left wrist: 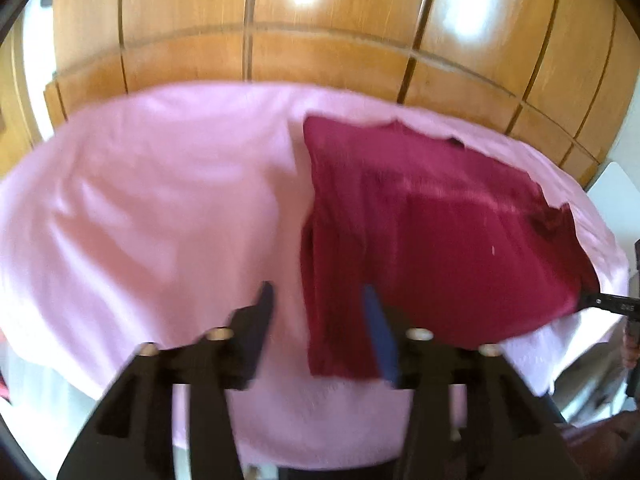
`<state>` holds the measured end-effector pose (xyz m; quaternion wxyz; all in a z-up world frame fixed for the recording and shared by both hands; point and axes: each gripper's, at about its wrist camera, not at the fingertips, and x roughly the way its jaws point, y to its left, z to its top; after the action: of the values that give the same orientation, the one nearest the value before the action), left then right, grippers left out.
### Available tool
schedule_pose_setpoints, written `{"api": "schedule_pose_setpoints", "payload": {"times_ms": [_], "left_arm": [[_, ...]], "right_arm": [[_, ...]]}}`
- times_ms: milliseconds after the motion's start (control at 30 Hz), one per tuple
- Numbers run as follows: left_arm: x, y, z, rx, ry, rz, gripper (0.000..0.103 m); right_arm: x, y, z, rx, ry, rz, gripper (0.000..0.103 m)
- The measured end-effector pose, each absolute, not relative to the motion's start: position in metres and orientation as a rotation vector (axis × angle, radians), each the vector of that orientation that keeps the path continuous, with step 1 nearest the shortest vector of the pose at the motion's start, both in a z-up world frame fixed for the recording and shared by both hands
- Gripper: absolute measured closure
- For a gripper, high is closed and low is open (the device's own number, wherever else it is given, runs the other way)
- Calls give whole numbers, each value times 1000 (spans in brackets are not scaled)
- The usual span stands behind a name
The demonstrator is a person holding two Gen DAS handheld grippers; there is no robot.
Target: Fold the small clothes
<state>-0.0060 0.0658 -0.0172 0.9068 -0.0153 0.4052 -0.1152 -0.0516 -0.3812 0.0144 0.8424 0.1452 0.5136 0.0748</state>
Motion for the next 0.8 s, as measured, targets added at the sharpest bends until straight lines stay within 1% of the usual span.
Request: {"api": "schedule_pose_setpoints", "payload": {"times_ms": [67, 167, 333, 800], "left_arm": [[-3, 64, -11, 4, 807, -215, 51], [2, 63, -10, 25, 794, -188, 51], [3, 57, -11, 41, 794, -178, 51], [19, 50, -24, 59, 832, -165, 51]], "right_arm": [[-52, -382, 21, 293, 1061, 150, 53], [-48, -386, 29, 268, 1026, 119, 48], [-37, -390, 40, 246, 971, 81, 46], [-5, -385, 42, 214, 940, 61, 46]]}}
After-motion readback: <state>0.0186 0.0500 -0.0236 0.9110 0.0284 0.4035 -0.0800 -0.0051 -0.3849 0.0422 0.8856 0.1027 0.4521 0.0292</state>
